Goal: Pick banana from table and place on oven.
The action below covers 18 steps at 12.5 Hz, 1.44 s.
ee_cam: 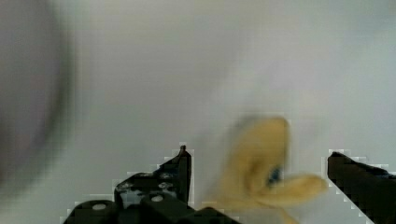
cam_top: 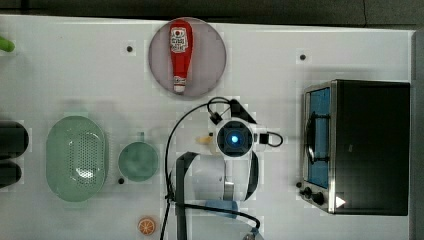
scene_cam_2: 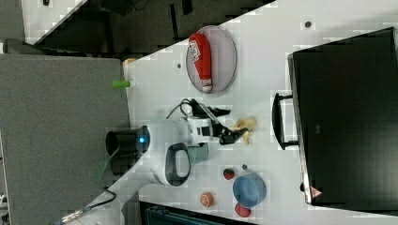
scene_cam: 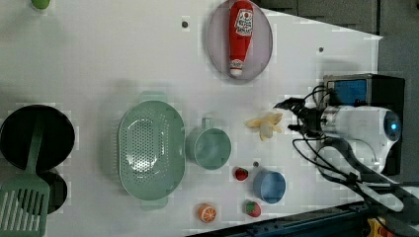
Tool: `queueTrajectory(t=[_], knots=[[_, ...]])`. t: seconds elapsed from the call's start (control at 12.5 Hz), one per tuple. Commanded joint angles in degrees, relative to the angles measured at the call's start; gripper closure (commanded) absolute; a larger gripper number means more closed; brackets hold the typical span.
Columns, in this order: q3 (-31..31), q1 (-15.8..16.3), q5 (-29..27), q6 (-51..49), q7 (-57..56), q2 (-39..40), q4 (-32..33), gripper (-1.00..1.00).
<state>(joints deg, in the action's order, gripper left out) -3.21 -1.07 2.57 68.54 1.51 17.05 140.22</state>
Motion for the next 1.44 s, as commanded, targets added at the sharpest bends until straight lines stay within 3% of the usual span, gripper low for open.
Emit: queueTrajectory(t=[0.08,0.56,0.8,0.96,1.2,1.44], knots=[[0.5,0.3,-0.1,1.5,1.4,2.4,1.2,-0.92],[0.6,0.3,-0.1,4.3,1.4,3.0,1.1,0.47],[0.8,0.4,-0.1,3.8,1.4,0.2,1.1,0.47],[1.1,0.4,-0.1,-0.6,1.4,-5.8,0.9,0.47],[1.3,0.4,-0.1,-17.8,1.4,-18.4,-1.7,0.47],[1.6,0.7,-0.2,-38.5,1.4,-29.1,-10.0,0.47]])
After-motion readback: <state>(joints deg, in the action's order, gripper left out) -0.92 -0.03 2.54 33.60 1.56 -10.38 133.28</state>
